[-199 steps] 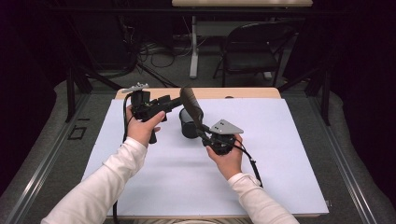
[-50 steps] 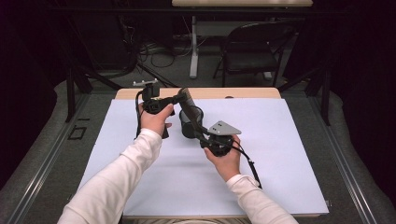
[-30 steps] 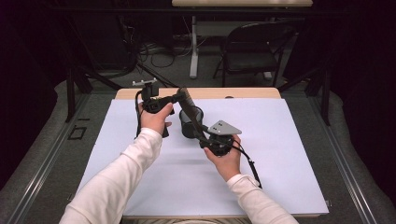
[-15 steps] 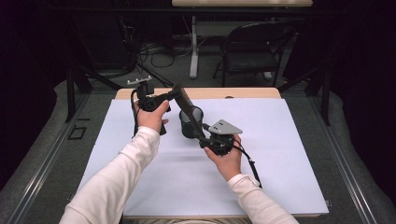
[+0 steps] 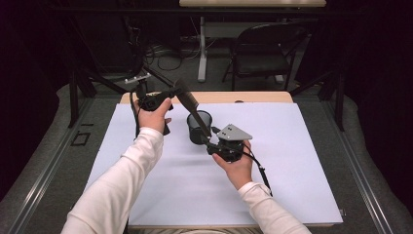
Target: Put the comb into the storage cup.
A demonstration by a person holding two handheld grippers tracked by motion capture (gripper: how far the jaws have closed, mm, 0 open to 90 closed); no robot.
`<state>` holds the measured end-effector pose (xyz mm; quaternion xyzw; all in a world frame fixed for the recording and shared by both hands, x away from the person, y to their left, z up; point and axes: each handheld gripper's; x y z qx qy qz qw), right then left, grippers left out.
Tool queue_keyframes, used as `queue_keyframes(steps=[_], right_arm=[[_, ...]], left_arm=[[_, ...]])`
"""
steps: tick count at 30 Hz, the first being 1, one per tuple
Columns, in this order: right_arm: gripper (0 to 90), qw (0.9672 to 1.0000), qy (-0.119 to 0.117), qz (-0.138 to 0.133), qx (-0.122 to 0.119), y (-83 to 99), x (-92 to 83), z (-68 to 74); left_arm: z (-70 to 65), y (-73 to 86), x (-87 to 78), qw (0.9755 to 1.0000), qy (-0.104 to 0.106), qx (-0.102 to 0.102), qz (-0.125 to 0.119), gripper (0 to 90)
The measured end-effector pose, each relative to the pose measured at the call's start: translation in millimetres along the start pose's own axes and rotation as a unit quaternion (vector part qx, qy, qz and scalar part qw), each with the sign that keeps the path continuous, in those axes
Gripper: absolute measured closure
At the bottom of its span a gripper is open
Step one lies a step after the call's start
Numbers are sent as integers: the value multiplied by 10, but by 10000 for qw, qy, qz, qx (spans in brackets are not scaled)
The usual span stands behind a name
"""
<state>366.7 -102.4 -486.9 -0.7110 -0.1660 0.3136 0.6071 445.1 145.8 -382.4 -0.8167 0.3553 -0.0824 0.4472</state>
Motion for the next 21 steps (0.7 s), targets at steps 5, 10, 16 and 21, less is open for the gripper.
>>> queue_keyframes(steps=[5,10,16,21], right_arm=[[479,10000,-89,37,23,-16,-2,-4],[454,9999,-95,69,24,-22,2,6],[419,9999,-149,7,73,-25,-2,23],[382,9999,-104,-85,89,-44,-15,26]], left_arm=[[20,-34,-28,10000,-49,3,-83,843],[30,-92,-63,9998,-49,-45,-203,843],[48,-181,-122,9991,-111,-70,-392,843],[85,-244,-158,9982,-209,-97,-561,843]])
Point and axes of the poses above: each handheld gripper's, and its own axes: x roughly forward along the jaws, y roughly out of its underside, z roughly to its left, and after that the axes turned 3 degrees about -z, right-handed
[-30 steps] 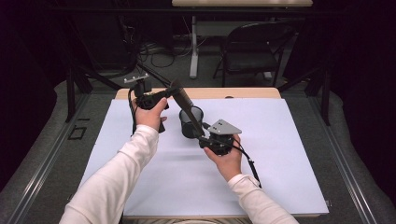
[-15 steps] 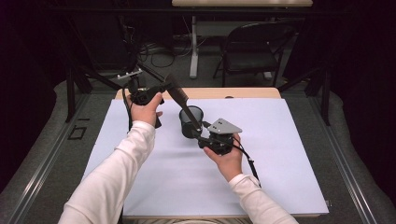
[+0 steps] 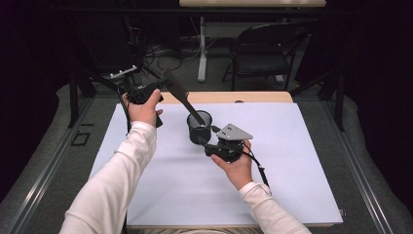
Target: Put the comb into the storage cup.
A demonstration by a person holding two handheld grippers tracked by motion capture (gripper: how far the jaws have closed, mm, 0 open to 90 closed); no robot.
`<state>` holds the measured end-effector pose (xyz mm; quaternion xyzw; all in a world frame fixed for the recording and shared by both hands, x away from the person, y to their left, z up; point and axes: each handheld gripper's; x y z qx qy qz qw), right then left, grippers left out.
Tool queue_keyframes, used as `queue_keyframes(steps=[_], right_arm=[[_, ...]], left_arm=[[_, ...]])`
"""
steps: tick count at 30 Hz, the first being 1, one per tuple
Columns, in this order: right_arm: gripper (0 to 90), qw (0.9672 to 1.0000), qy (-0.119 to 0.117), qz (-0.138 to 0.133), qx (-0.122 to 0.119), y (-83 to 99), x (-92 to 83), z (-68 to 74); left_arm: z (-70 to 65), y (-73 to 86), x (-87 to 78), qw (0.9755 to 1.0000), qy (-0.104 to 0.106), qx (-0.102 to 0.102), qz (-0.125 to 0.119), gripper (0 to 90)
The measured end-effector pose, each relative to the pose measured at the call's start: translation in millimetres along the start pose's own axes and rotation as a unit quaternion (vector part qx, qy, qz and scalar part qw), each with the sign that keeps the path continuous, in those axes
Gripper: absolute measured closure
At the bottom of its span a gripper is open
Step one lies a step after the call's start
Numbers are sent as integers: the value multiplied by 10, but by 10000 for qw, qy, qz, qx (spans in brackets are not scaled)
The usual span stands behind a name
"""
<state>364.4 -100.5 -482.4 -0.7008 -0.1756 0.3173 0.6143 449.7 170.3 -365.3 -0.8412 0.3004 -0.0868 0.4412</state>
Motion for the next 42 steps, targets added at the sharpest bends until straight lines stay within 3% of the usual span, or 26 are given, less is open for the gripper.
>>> queue_keyframes(steps=[6,19,30,35,42], right_arm=[[370,9998,-117,51,182,-12,-2,-18],[293,9998,-27,154,148,-12,1,-10],[258,9986,-361,286,273,-25,-4,23],[198,9976,-525,337,314,-26,-6,20],[150,9968,-621,445,250,-22,5,30]], left_arm=[[50,-42,-17,9998,-121,-13,-126,844],[66,-51,-10,9992,-261,87,-279,843],[45,-11,39,9987,-367,229,-257,843],[36,10,66,9986,-373,272,-238,843],[17,44,105,9985,-409,310,-213,843]])
Point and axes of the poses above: each handheld gripper's, and its own axes: x roughly forward along the jaws, y roughly out of its underside, z roughly to its left, and after that the axes turned 3 degrees about -z, right-handed
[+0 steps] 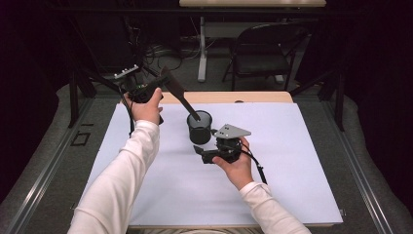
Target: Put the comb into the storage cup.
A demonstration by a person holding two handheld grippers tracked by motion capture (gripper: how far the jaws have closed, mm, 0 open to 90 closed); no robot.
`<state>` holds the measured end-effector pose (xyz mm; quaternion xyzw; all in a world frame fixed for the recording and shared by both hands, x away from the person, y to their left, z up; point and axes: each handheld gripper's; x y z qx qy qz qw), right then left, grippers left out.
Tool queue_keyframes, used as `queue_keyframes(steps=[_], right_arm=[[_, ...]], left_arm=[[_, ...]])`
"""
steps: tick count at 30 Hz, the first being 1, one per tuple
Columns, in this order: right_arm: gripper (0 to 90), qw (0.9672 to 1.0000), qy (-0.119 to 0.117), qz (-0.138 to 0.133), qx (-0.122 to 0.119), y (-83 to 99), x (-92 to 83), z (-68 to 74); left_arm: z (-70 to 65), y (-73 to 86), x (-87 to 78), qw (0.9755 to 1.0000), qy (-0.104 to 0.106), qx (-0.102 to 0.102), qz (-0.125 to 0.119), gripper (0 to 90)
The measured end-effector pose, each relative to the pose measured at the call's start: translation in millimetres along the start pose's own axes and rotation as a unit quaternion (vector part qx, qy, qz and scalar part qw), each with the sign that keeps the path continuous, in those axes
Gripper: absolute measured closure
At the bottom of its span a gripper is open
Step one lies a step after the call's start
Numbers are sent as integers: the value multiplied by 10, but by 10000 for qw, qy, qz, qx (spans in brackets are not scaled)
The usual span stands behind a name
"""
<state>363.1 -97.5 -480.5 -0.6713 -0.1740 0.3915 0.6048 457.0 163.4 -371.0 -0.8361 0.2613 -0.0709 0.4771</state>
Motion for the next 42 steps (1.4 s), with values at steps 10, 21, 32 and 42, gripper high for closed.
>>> queue_keyframes(steps=[10,21,32,42], right_arm=[[89,9997,-101,141,-154,14,28,34],[0,9990,-253,274,-261,24,58,73],[0,9987,-319,288,-285,23,58,88],[0,9987,-346,278,-257,21,52,79]], left_arm=[[-16,68,59,9999,-50,112,54,843],[-56,130,117,9997,-61,175,129,843],[-92,190,172,9994,-89,259,200,843],[-89,266,223,9992,-121,288,262,843]])
Point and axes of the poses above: each handheld gripper's, and its own axes: x roughly forward along the jaws, y roughly out of its underside, z roughly to its left, and after that the axes turned 3 degrees about -z, right-handed
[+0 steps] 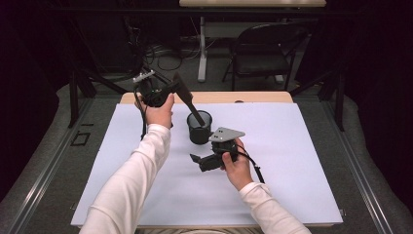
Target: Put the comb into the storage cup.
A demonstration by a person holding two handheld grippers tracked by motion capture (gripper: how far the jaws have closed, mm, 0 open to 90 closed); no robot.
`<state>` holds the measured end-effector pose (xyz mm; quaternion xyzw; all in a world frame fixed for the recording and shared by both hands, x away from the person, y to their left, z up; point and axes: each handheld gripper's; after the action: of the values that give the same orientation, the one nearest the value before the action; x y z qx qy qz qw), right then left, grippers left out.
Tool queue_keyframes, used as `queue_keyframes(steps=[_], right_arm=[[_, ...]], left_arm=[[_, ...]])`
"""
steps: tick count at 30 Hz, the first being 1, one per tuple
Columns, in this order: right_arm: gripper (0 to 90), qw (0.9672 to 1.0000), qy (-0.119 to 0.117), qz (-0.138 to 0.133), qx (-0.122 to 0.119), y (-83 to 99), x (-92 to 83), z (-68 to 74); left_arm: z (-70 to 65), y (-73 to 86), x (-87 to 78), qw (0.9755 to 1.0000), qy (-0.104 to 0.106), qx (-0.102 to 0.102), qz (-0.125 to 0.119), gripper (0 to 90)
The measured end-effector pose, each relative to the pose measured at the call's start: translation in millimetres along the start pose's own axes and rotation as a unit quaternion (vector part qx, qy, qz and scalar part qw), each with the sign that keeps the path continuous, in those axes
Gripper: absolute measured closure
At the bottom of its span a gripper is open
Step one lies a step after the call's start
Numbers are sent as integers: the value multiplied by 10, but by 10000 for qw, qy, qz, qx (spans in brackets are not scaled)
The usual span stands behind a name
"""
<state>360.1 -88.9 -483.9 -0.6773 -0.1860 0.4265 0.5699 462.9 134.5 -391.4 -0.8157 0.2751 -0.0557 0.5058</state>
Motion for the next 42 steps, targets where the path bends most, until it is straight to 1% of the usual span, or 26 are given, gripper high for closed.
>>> queue_keyframes(steps=[13,17,24,27,30,36,38,42], right_arm=[[0,10000,-43,31,7,6,1,-11],[0,10000,-55,37,-1,9,0,-21],[0,10000,-84,30,9,10,6,-35],[0,10000,-62,40,-25,14,8,-53],[0,10000,28,23,-51,3,-20,-92],[0,9995,134,-193,208,-74,-165,-235],[0,9991,191,-277,257,-96,-212,-277],[0,9985,253,-362,335,-120,-276,-339]], left_arm=[[49,112,83,9999,-72,-55,107,843],[58,145,107,9998,-69,-38,162,843],[69,178,131,9997,-75,-86,205,843],[81,195,144,9997,-69,-133,188,843],[91,213,159,9996,-65,-154,209,843],[112,260,194,9994,-84,-190,270,843],[115,267,203,9994,-82,-199,279,843],[126,279,220,9993,-99,-191,294,843]])
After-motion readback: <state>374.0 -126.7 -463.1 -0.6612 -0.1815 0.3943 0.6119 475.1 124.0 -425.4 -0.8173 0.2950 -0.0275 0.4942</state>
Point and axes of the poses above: each handheld gripper's, and its own axes: x roughly forward along the jaws, y roughly out of its underside, z roughly to its left, and after that the axes turned 3 degrees about -z, right-handed
